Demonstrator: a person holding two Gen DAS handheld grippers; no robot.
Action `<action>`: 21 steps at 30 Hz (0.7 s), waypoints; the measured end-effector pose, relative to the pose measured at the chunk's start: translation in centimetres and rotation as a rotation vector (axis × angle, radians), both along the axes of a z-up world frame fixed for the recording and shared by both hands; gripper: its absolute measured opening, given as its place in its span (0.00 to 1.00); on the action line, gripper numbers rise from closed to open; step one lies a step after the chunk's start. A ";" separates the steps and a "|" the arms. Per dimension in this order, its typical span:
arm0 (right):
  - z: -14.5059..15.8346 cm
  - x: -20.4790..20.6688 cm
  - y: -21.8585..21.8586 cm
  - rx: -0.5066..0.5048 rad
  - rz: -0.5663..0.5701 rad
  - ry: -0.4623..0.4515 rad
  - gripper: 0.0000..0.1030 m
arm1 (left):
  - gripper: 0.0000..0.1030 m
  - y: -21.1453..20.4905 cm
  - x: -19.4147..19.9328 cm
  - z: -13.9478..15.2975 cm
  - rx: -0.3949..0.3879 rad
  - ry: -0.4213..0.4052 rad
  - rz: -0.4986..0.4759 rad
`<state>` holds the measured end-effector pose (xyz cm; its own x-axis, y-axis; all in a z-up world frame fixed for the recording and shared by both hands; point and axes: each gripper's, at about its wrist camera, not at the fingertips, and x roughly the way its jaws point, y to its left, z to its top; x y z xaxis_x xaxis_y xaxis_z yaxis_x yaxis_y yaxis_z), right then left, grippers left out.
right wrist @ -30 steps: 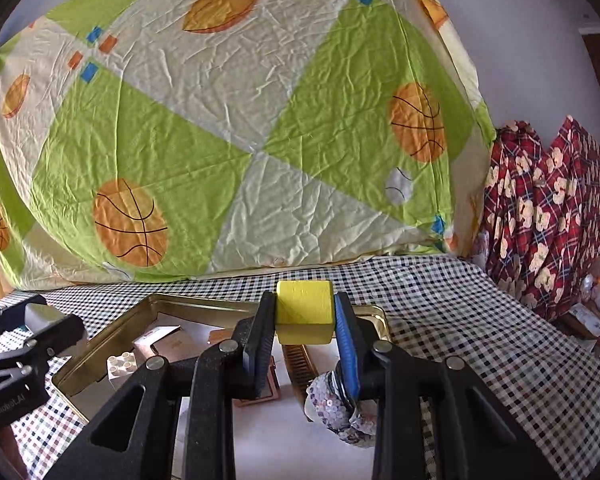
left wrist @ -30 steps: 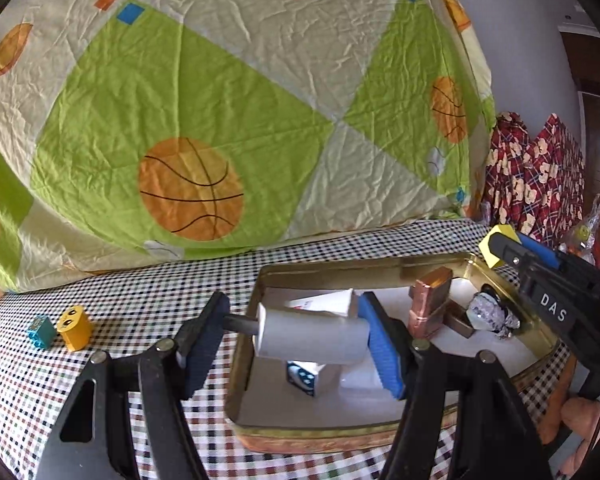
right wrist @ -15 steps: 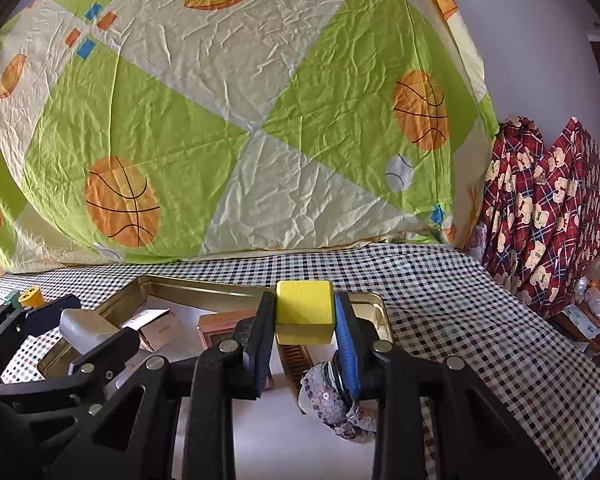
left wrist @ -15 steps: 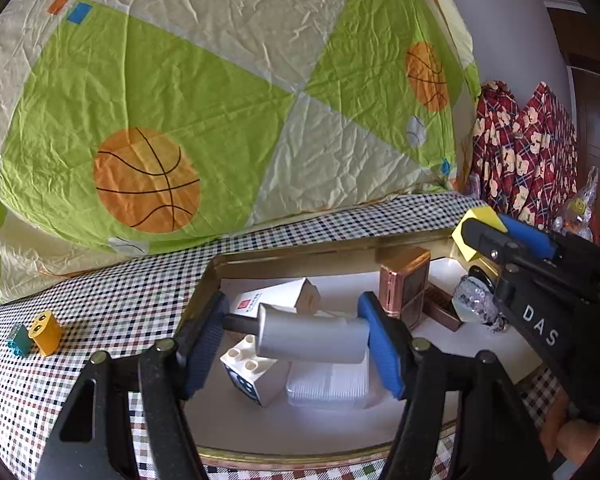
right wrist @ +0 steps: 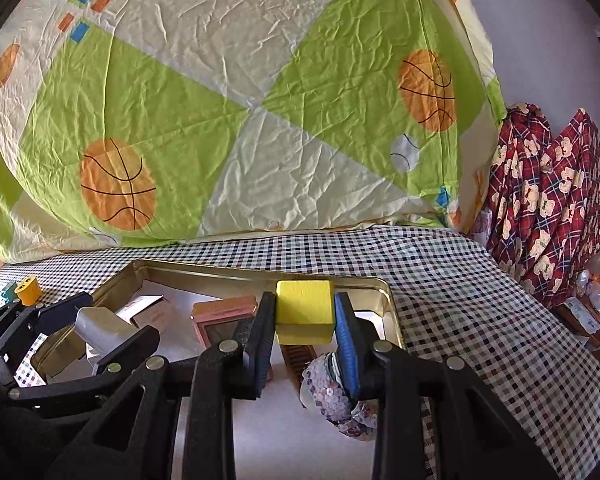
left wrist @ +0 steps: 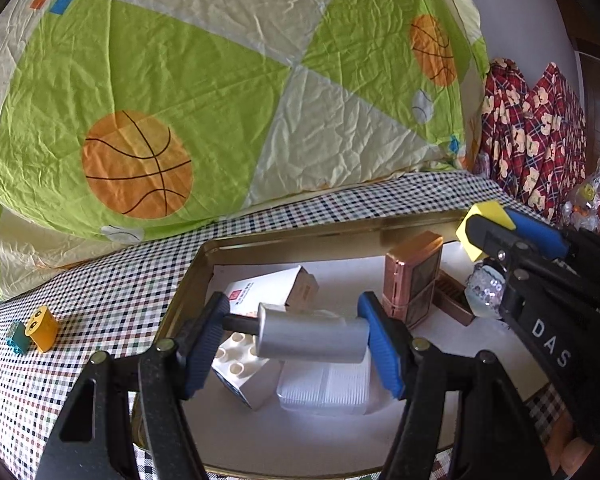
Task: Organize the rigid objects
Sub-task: 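Open the left tool to drop the plug while the right tool releases the yellow cube, then move both tools away from the tray toward the yellow and blue blocks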
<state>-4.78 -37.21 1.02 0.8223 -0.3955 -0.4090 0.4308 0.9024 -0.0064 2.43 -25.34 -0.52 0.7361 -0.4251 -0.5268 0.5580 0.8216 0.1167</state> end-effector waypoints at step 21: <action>0.8 -1.3 0.9 -0.024 -0.006 -0.105 0.89 | 0.99 1.8 -0.9 0.8 -0.054 -0.085 0.058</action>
